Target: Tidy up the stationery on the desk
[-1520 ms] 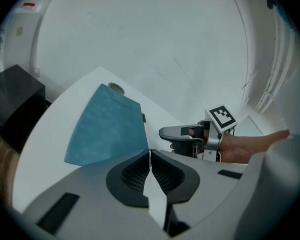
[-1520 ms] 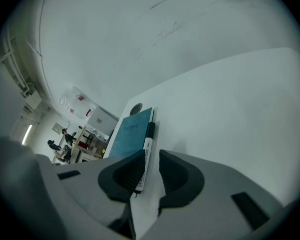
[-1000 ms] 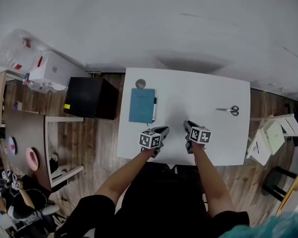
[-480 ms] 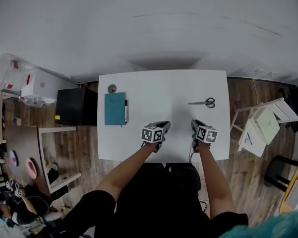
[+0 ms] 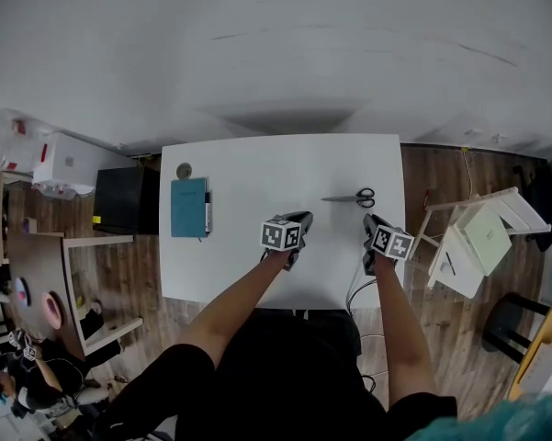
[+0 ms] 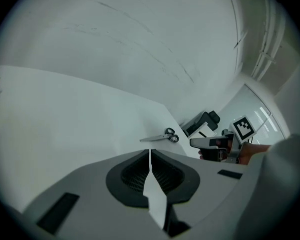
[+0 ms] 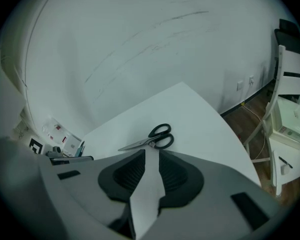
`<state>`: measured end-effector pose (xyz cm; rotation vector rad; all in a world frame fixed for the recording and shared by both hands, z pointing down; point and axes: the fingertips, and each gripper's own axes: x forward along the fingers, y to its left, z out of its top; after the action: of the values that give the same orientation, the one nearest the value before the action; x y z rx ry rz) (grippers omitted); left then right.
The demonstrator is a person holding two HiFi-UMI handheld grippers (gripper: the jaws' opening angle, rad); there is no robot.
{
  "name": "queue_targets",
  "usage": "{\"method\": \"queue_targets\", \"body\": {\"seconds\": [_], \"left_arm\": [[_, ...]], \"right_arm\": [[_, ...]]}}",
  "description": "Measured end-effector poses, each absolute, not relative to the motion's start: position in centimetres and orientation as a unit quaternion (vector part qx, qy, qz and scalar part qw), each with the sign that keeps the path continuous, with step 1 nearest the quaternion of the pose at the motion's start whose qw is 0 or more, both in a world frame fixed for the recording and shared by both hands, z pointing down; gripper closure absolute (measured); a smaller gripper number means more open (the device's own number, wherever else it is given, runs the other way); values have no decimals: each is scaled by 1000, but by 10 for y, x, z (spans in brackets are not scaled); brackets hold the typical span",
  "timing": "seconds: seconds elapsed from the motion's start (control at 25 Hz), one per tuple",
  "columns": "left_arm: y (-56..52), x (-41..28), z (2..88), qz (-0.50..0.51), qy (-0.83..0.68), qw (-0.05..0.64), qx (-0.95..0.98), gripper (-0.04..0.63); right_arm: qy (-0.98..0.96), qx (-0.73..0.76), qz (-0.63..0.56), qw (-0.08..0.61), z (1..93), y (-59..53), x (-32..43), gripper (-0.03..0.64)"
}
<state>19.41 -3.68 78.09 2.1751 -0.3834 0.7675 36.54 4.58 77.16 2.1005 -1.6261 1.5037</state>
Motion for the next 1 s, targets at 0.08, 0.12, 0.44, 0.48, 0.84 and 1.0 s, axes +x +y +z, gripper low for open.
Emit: {"method": "queue_targets", "body": {"seconds": [0.08, 0.12, 0.44, 0.48, 0.84, 1.0], "left_arm": [[-40, 205, 785, 308, -154, 390, 854, 574], [-41, 210, 788, 311, -154, 390, 853, 574], [-51, 239, 809, 332, -151, 397, 843, 574], [-52, 241, 812, 334, -152, 395, 842, 574], [-56, 254, 822, 349, -154, 389, 838, 574], [-43, 251, 817, 367, -140, 385, 835, 574]], "right_arm": [[-528, 688, 496, 44, 777, 44, 377, 532], [-527, 687, 498, 45, 779, 42, 382, 532], [-537, 674, 501, 73, 797, 17, 401, 532], [-540, 673, 499, 79, 798, 13, 402, 532], [-565, 661, 479, 118, 804, -3, 407, 532], [-570, 661, 473, 121, 802, -2, 405, 532]]}}
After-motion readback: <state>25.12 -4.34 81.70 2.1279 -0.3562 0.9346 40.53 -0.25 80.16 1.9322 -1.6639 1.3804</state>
